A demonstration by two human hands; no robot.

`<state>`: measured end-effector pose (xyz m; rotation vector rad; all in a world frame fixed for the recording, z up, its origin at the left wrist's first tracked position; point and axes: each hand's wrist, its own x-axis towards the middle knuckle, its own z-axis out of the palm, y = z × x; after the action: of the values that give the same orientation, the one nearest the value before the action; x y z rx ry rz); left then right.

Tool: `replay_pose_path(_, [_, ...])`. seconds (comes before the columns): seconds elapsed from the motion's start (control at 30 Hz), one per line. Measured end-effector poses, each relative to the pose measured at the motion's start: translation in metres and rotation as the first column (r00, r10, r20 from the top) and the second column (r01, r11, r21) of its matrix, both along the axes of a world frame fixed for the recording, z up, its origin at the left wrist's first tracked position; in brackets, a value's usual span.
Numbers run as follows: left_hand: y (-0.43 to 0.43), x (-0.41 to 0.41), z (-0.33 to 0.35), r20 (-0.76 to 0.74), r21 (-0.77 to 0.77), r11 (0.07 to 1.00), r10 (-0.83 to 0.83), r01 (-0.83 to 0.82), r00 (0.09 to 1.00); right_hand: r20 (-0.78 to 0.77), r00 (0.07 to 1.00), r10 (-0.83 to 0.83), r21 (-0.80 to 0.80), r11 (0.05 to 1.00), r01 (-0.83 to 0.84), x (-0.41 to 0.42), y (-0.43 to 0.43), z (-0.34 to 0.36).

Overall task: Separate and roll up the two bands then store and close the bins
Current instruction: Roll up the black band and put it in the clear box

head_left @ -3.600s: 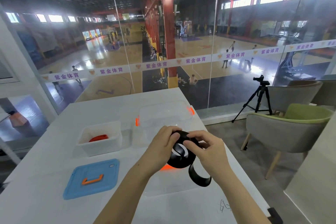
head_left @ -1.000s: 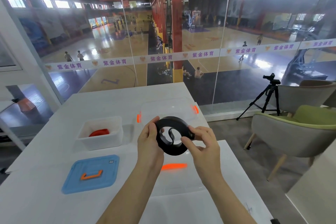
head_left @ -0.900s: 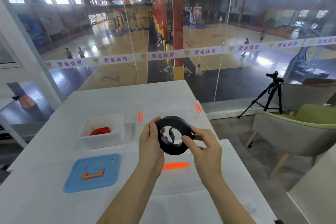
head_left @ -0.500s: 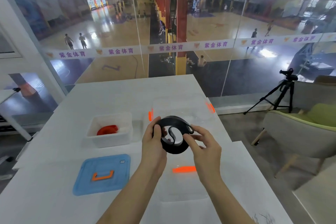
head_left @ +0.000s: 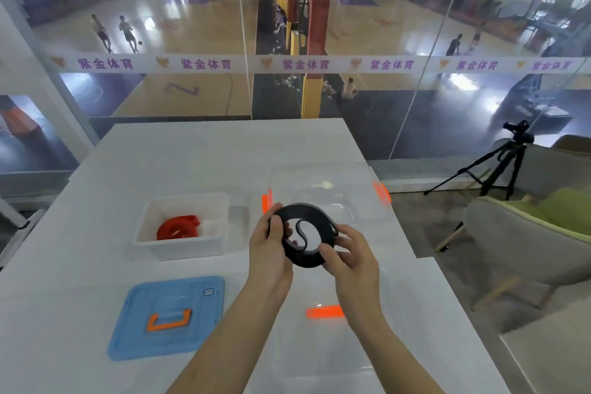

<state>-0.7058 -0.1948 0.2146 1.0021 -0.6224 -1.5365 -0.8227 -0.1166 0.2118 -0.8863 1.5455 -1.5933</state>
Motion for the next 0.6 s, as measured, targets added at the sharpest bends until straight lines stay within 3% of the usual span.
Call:
replay_pose_path(0.13, [-0.036, -0.016, -0.014, 0.067, 0.006, 1.0, 0.009, -0.01, 0.998, 0.033, 0.999, 0.023, 0.023, 0.999, -0.023, -0.018, -0.043, -0.01])
replay_pose_path(0.33, [-0.1, -0.023, -0.041, 0.422, -0.038, 0.982, -0.155, 0.188, 0.893, 0.067, 0.994, 0.088, 0.098, 0.991, -0.094, -0.057, -0.131, -0.027])
replay_pose_path(0.4, [-0.128, -0.017, -0.059, 0.595, -0.038, 0.974, -0.159, 0.225, 0.788, 0.047, 0.995, 0.093, 0.133, 0.986, -0.098, -0.071, -0.166, -0.04])
replay_pose_path(0.5, [-0.178, -0.014, -0.1, 0.837, -0.015, 0.979, -0.099, 0.203, 0.537, 0.043, 0.995, 0.095, 0.195, 0.976, -0.102, -0.094, -0.226, -0.061])
replay_pose_path(0.6, [-0.222, -0.015, -0.138, 0.944, 0.02, 0.977, -0.089, 0.214, 0.317, 0.037, 0.988, 0.149, 0.299, 0.942, -0.153, -0.106, -0.282, -0.094])
